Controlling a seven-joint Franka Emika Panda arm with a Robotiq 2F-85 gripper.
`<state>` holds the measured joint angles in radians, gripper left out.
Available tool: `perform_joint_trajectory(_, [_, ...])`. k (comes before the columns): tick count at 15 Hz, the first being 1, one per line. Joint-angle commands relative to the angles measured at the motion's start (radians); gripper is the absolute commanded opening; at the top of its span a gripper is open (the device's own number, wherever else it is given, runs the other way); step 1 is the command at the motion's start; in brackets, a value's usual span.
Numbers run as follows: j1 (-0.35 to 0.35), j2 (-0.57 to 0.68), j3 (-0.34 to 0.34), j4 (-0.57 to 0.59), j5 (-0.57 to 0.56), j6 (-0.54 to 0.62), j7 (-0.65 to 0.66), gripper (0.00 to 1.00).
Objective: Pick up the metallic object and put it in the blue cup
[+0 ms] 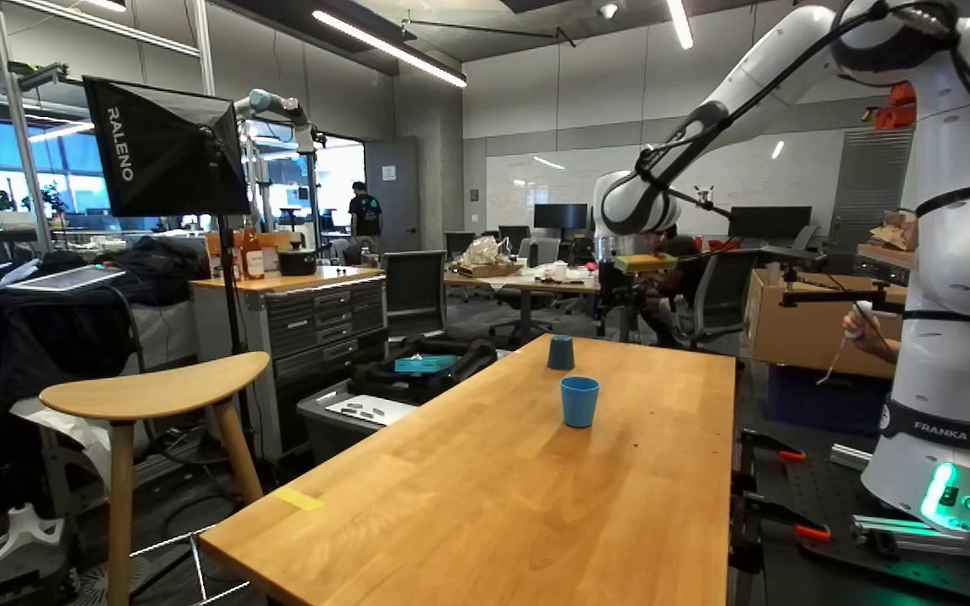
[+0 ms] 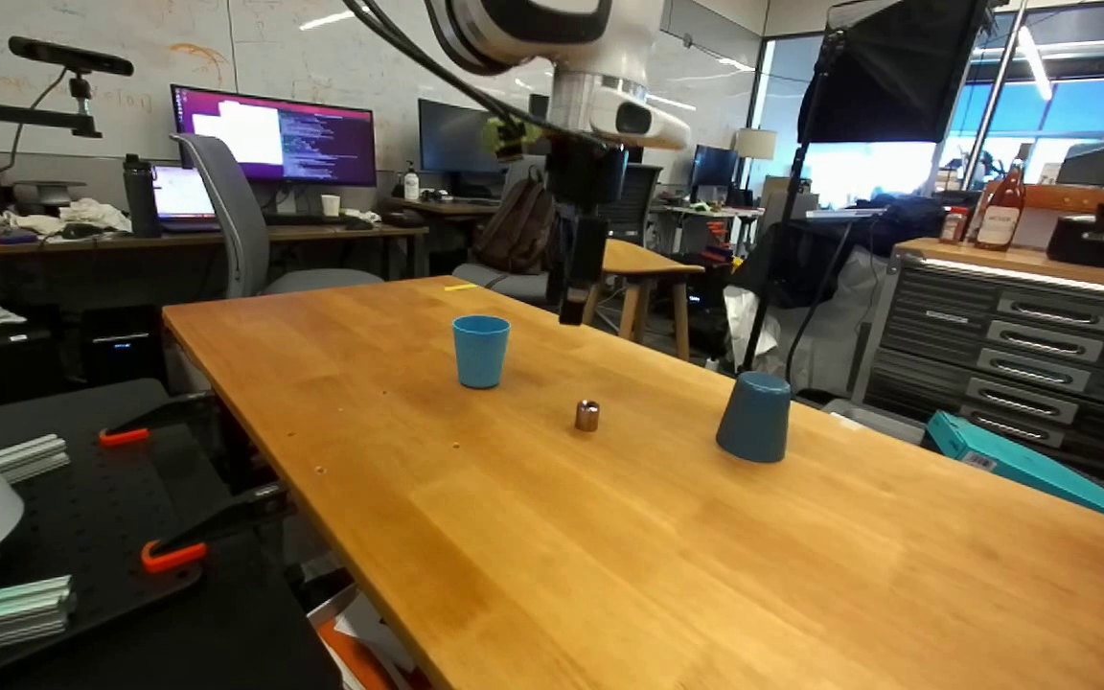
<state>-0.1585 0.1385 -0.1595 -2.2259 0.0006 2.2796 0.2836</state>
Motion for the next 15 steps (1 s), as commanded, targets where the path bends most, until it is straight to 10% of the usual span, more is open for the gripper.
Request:
perform_joint_trajectory(1, [0.007,0.257,0.006,0.214,0.075,0.028,0.039,1.00])
perform_joint_trajectory(15, [0.021,0.548,0.010,0.460,0.158,-0.124,0.126,1.00])
